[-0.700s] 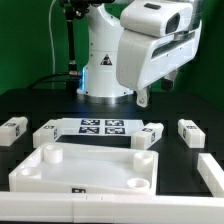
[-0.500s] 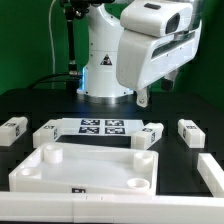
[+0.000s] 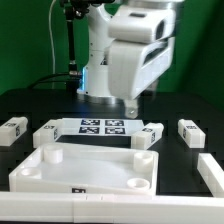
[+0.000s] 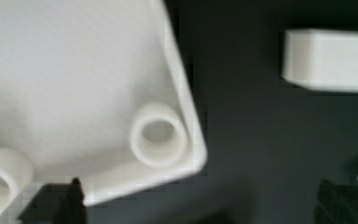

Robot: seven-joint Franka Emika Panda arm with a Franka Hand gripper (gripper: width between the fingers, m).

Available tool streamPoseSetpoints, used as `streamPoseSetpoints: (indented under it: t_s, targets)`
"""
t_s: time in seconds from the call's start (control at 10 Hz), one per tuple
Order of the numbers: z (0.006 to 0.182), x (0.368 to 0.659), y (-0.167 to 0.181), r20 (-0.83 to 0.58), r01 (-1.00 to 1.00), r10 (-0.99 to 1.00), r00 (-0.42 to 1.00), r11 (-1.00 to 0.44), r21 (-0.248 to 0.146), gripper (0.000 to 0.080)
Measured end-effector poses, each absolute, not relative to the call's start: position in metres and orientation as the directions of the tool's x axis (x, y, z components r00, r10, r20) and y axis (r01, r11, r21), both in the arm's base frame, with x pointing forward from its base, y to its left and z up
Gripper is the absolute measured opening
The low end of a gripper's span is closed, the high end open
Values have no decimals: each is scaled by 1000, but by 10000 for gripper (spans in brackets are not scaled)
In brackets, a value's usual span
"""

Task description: Assemble desk

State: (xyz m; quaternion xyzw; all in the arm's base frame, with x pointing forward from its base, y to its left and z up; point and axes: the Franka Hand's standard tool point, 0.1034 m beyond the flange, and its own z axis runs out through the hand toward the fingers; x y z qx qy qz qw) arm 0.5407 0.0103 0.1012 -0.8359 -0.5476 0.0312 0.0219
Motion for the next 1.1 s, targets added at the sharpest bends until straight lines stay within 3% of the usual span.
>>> streamPoseSetpoints:
  t_s: [0.2,0.7,1.0,1.1]
  targets:
    - [88,548,-15,12,956,957,291,-291,-36,650]
    - [77,544,-22,17,967,967,253,-253,-32,650]
    - [31,537,-30,39,975,974,222,-222,4,650]
    - [23,534,-30,40,975,974,223,-223,-6,650]
